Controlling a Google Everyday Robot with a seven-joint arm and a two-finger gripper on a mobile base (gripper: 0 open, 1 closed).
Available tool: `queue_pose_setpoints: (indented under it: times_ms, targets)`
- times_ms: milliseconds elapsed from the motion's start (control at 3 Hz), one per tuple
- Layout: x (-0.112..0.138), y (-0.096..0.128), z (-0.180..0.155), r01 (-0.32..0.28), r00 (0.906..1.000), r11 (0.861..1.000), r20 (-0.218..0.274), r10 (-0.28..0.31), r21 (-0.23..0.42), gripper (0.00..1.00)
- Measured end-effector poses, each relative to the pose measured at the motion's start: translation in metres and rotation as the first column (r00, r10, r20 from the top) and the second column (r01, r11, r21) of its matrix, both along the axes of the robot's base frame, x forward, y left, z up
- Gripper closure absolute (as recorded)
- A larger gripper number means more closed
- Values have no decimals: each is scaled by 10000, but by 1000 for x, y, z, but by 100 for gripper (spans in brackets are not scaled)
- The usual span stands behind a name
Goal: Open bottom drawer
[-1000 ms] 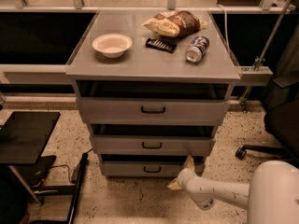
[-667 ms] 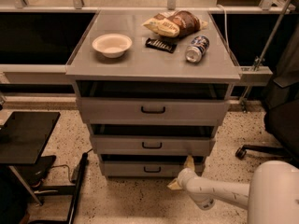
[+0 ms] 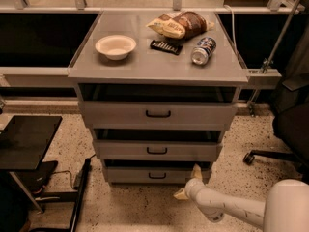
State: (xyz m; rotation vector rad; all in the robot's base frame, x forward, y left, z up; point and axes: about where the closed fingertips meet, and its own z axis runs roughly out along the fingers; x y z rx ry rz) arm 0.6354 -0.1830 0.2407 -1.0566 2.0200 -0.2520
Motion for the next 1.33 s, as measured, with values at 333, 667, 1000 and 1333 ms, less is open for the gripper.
queue_pose_setpoints:
  times_ms: [333,667,1000,1333]
  targets:
    - [4,0,-9,-72,9994,10000,-332,72,0,0]
    - [18,2,-44,-259,9902,9997,-1370,254,-19,0]
    - [22,-8,-51,-492,9857,9978,-1634,414,-443,0]
    - [32,-12,-57,-522,9858,9980,-1615,458,-355,0]
